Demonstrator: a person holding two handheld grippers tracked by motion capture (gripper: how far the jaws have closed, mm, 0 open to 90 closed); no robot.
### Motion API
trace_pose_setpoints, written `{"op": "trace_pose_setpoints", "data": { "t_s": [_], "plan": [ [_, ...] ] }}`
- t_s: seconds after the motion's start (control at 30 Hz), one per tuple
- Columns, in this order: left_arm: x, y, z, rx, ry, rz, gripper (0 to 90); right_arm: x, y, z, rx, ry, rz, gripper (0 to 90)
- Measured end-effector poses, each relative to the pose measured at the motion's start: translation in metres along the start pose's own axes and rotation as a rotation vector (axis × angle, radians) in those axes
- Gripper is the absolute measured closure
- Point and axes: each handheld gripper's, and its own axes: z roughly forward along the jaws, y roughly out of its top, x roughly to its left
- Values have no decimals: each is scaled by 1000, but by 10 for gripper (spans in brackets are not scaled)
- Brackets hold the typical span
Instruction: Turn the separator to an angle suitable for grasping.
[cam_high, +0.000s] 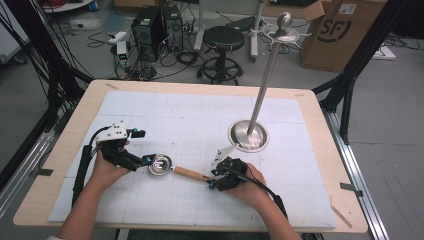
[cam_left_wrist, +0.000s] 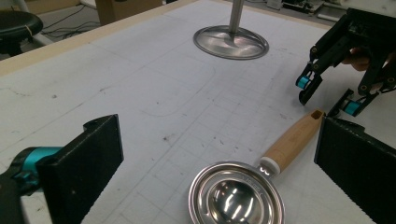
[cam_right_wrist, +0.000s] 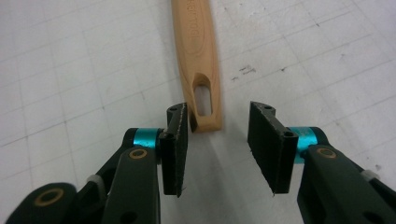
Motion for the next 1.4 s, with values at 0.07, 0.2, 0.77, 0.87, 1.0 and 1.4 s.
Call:
{"op": "trace_pose_setpoints", "data": {
  "t_s": [0.07,0.2,0.77,0.87,1.0,1.4],
  "plan": [
    [-1,0,1,4,-2,3,18,0,1,1,-2,-3,-13,604],
    [0,0,1,0,-1,3,18,3,5,4,-6,4,-41,701],
    [0,3,-2,-17,-3,7,18,3,55,34,17,13,-136,720],
    [0,3,-3,-19,-3,9,18,3,62,39,15,17,-143,719],
    [1,3,-3,-19,-2,6,17,2,62,41,18,22,-141,706],
    [1,2,-2,-12,-4,2,18,5,52,0,-92,5,-103,538]
  ]
}}
